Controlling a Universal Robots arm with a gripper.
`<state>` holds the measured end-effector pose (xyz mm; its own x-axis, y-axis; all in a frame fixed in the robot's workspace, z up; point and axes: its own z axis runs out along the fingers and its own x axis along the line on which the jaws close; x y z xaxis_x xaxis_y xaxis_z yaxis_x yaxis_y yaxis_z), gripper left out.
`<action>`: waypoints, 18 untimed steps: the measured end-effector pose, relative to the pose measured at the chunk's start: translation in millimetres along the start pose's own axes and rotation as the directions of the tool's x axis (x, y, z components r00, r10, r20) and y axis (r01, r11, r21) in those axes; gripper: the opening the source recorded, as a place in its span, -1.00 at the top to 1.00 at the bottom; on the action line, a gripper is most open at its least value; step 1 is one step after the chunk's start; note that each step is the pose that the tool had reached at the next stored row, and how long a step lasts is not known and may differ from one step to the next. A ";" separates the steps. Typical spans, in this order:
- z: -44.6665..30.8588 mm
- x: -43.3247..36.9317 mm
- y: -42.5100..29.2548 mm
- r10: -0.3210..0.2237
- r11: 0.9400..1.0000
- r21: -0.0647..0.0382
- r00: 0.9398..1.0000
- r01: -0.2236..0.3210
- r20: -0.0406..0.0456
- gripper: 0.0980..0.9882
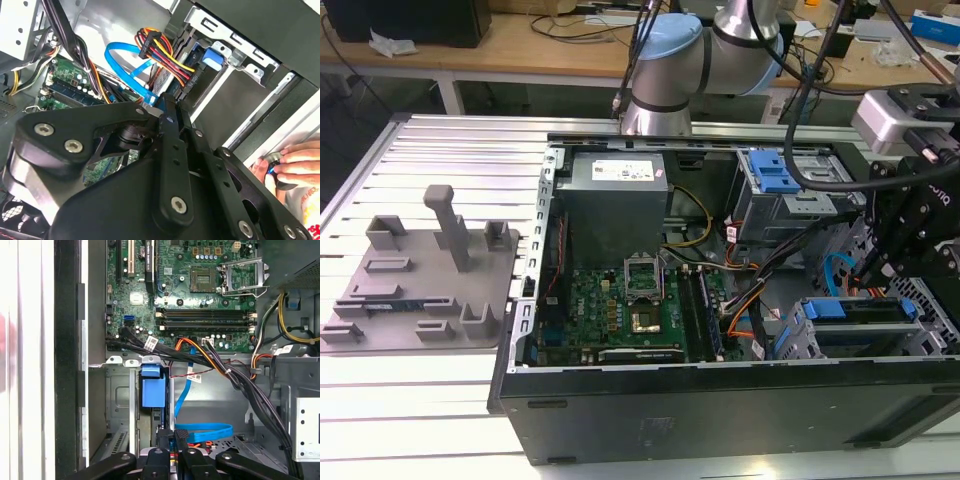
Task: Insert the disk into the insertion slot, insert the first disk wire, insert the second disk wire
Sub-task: 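Insert the second disk wire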
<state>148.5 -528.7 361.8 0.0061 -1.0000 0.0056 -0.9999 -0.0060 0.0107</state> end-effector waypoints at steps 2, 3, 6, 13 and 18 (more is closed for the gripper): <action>0.6 2.3 0.0 0.000 1.000 0.000 1.000 0.000 0.001 0.86; 0.9 3.1 0.0 0.000 1.000 0.000 1.000 0.000 0.002 0.86; 3.1 4.7 0.0 0.001 1.000 0.000 1.000 -0.001 0.003 0.86; 7.7 8.9 -0.3 0.001 1.000 0.000 1.000 -0.001 0.015 0.86; 9.0 9.6 -0.5 0.000 1.000 0.000 0.999 0.000 0.032 0.86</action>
<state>148.9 -538.4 352.9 0.0054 -0.9996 -0.0268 -0.9999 -0.0056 0.0106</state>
